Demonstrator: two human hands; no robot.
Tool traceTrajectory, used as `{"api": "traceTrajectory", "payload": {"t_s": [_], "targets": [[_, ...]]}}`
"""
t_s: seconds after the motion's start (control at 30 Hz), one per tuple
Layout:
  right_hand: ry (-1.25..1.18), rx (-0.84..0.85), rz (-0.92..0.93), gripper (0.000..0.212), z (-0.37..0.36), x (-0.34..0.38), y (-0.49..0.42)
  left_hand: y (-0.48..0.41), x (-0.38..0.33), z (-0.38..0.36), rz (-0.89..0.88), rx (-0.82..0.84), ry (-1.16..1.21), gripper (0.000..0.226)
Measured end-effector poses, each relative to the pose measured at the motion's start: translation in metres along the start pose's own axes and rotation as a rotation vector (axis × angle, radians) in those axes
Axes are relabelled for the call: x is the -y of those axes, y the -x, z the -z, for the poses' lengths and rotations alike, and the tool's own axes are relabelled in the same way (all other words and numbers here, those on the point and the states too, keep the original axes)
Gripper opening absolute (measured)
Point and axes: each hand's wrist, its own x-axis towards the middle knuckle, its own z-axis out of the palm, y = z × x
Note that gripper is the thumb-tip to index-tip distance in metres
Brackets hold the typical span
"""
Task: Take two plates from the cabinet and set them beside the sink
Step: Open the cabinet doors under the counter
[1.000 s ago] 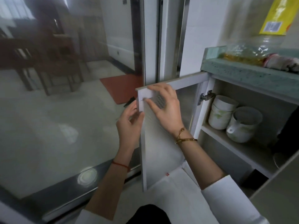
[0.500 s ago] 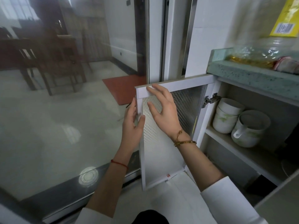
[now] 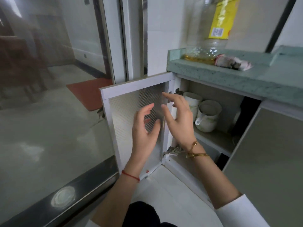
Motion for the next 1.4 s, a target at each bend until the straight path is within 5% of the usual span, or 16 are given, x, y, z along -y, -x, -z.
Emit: {"api": "traceTrajectory", "payload": {"t_s": [0.47, 0.8, 1.07, 1.4], "targets": [[0.397, -0.339, -0.259, 0.033, 0.111, -0.045, 0.035, -0.014, -0.001, -0.147, 0.354, 0.629, 0.579, 0.052], [0.698, -0.570, -0.431, 0.037, 0.123, -0.031, 0.029, -0.040, -0.003, -0.213, 0.266, 1.032, 0.615, 0.066], [0.830, -0.593, -0.512, 0.042, 0.141, -0.035, 0.023, -0.039, -0.014, -0.261, 0.332, 1.143, 0.605, 0.067], [0.856, -0.629, -0.406, 0.043, 0.136, -0.044, 0.036, -0.015, -0.008, -0.235, 0.153, 1.015, 0.624, 0.037]]}}
